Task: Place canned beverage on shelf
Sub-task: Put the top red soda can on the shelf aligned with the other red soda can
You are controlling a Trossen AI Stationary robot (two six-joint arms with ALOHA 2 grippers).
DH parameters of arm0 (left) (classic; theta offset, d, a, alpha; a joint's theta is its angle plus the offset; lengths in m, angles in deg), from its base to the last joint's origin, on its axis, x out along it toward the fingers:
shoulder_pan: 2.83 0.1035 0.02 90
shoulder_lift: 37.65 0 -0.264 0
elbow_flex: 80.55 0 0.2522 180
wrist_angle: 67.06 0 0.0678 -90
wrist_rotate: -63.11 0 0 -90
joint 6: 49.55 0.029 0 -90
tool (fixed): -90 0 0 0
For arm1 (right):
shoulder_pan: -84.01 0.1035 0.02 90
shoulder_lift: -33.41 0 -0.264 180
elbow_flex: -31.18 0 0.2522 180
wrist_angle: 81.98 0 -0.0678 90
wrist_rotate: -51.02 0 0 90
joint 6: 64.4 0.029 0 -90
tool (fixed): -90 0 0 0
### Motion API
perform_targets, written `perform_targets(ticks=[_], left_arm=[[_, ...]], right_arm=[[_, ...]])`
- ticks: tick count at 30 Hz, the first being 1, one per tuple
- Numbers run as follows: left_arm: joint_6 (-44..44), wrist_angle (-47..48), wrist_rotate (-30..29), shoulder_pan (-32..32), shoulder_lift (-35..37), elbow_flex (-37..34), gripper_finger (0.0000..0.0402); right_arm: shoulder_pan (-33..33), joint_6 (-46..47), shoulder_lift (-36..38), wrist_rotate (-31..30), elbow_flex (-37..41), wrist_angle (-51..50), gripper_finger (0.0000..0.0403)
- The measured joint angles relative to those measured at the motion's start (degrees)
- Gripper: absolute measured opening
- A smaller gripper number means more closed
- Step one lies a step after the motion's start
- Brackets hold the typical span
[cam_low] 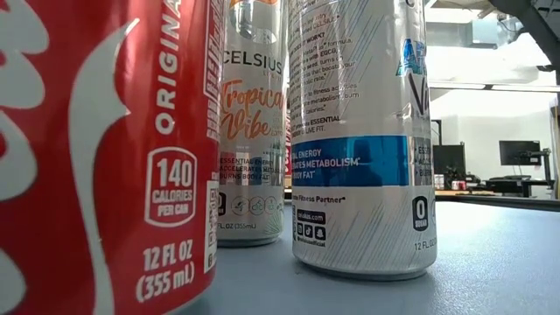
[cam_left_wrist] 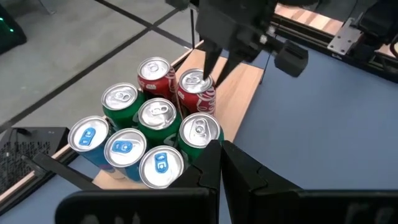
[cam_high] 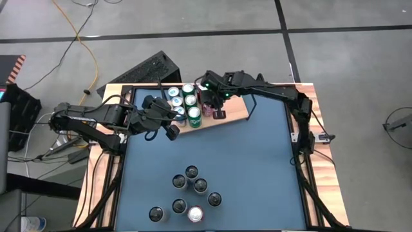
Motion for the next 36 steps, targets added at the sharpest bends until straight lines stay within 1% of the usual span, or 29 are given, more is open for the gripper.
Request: perform_targets(ticks=[7,15,19,22,25,28,31,36], left_arm=[[-0.49,0.03,-0.03,0.0,0.0,0.0,0.0],[-0.61,0.03,-0.04,0.0,0.0,0.0,0.0],[-0.63,0.03,-0.07,0.0,0.0,0.0,0.0],[-0.63,0.03,-0.08,0.0,0.0,0.0,0.0],[-0.63,0.03,-0.09,0.0,0.0,0.0,0.0],[-0.63,0.03,-0.09,0.0,0.0,0.0,0.0],[-0.45,0.03,-0.09,0.0,0.0,0.0,0.0],[-0.11,0.04,-0.1,0.0,0.0,0.0,0.0]], right_arm=[[-0.03,-0.88,0.16,-0.04,-0.06,-0.08,0.0065],[-0.4,-0.98,0.16,-1.66,0.51,-1.06,0.0065],[-0.38,-2.93,0.16,-4.26,2.95,-0.87,0.0065],[-0.38,-4.82,0.37,-7.31,4.7,-0.34,0.0065],[-0.31,-5.64,0.42,-10.26,5.09,-0.03,0.0065],[-0.41,-5.79,0.44,-11.89,5.19,1.47,0.0065],[-0.62,-8.21,0.71,-12.93,5.32,1.78,0.0065],[-0.56,-12.87,0.71,-12.95,5.33,1.04,0.0065]])
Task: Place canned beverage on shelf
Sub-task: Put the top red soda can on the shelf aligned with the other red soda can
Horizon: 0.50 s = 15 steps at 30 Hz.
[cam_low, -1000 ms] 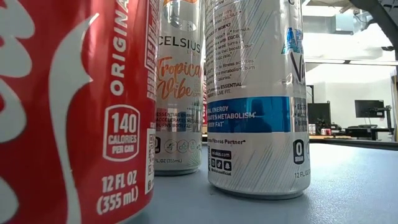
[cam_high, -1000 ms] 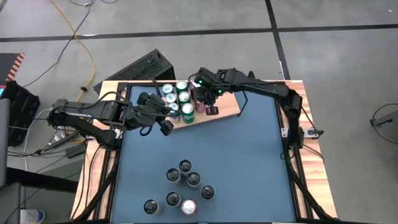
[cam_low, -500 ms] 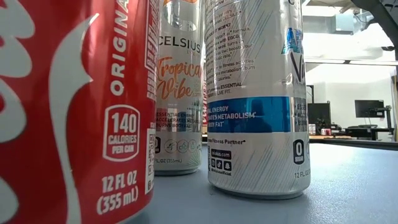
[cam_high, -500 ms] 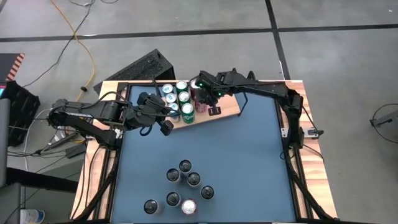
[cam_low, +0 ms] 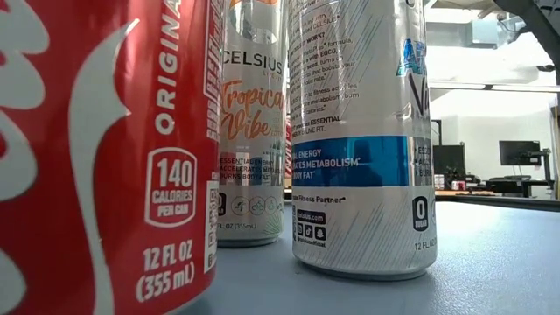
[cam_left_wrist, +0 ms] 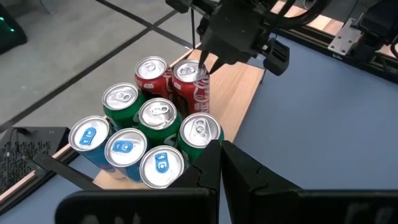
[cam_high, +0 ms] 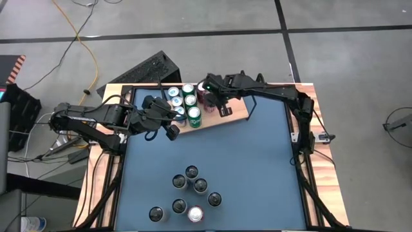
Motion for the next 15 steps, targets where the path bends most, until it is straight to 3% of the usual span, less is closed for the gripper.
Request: perform_targets(ticks=[15], left_arm=[[1.47,0.01,-0.23,0.0,0.0,0.0,0.0]], right_arm=[[2.46,-7.59,0.12,1.12,-0.02,-0.68,0.0045]])
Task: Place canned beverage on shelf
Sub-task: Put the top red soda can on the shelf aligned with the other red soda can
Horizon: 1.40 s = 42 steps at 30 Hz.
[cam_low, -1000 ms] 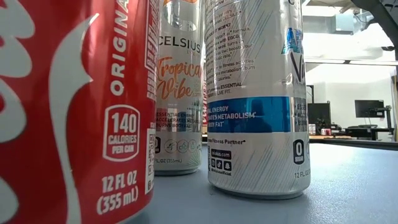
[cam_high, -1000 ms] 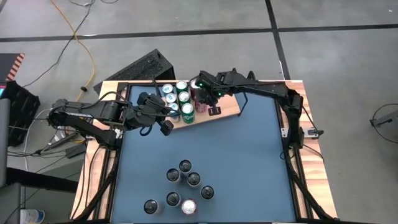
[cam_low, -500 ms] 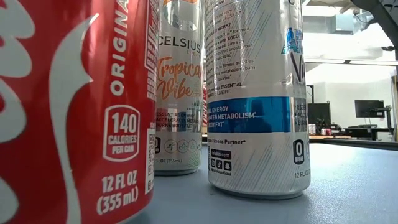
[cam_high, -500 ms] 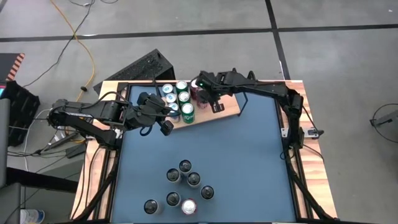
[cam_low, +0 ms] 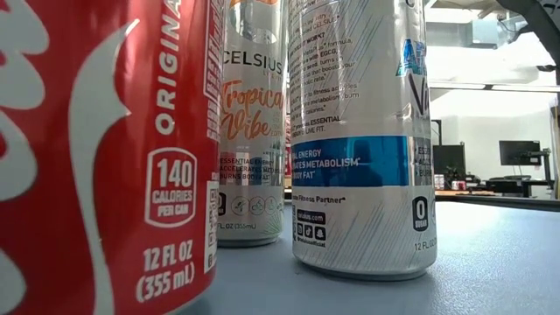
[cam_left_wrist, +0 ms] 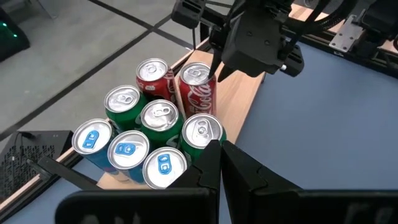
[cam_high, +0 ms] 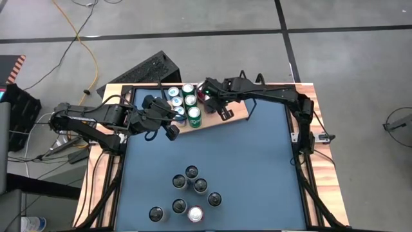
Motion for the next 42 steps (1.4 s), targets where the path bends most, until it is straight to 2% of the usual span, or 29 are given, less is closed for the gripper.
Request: perform_targets(ticks=[10,20,29,36,42], left_arm=[[0.4,0.02,-0.02,0.0,0.0,0.0,0.0],[0.4,0.02,-0.02,0.0,0.0,0.0,0.0],[0.4,0.02,-0.02,0.0,0.0,0.0,0.0],[0.42,0.02,-1.38,0.02,0.0,0.0,0.0],[0.68,0.0,-1.53,0.02,0.0,0.0,0.0]], right_arm=[[0.72,0.35,0.29,-0.02,-0.15,-4.62,0.0002],[3.32,-4.12,0.02,-1.71,0.0,-5.25,0.0],[3.08,-6.47,-0.09,-4.79,0.07,-5.69,0.0],[3.13,-9.93,3.8,-6.23,0.06,-6.03,0.0],[3.01,-8.45,5.48,-6.18,0.0,-6.25,0.0]])
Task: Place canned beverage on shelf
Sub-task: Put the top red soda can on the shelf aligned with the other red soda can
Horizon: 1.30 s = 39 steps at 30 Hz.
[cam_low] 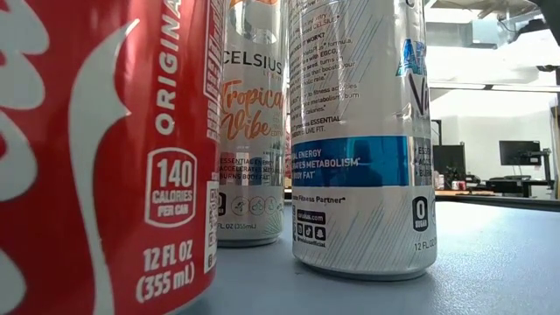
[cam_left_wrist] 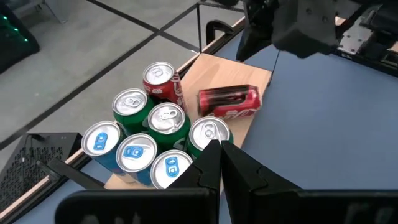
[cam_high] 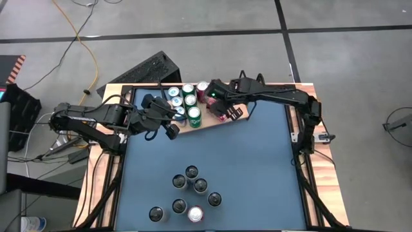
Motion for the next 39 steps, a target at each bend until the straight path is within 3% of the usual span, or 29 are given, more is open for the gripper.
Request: perform_targets(ticks=[6,10,12,15,25,29,34,39], left_arm=[[-0.84,-0.04,0.08,0.0,0.0,0.0,0.0],[-1.07,-0.08,0.39,0.0,0.0,0.0,0.0],[-1.09,-0.18,0.39,0.0,0.0,0.0,0.0],[-1.07,-0.22,0.42,0.0,0.0,0.0,0.0],[-0.43,-0.2,0.53,0.0,0.0,0.0,0.0],[-0.48,-0.2,0.56,0.0,-0.02,0.0,0.0],[-0.59,-0.2,0.53,0.0,-0.02,0.0,0.0],[-0.69,-0.2,0.55,0.0,-0.02,0.0,0.0]], right_arm=[[-0.3,14.86,2.91,2.97,0.0,-5.0,0.0003],[-2.48,34.45,4.43,19.05,-0.04,-12.25,0.0027],[-3.72,40.28,4.39,23.86,-0.03,-15.71,0.0054],[-4.93,42.92,4.25,23.11,1.59,-15.85,0.0105],[-8.57,55.41,4.08,22.98,8.23,-1.88,0.0286],[-8.93,56.85,4.28,22.46,10.56,2.62,0.0309],[-8.67,60.87,4.17,18.51,13.69,8.04,0.031],[-8.76,62.61,4.14,18.64,14.52,10.16,0.031]])
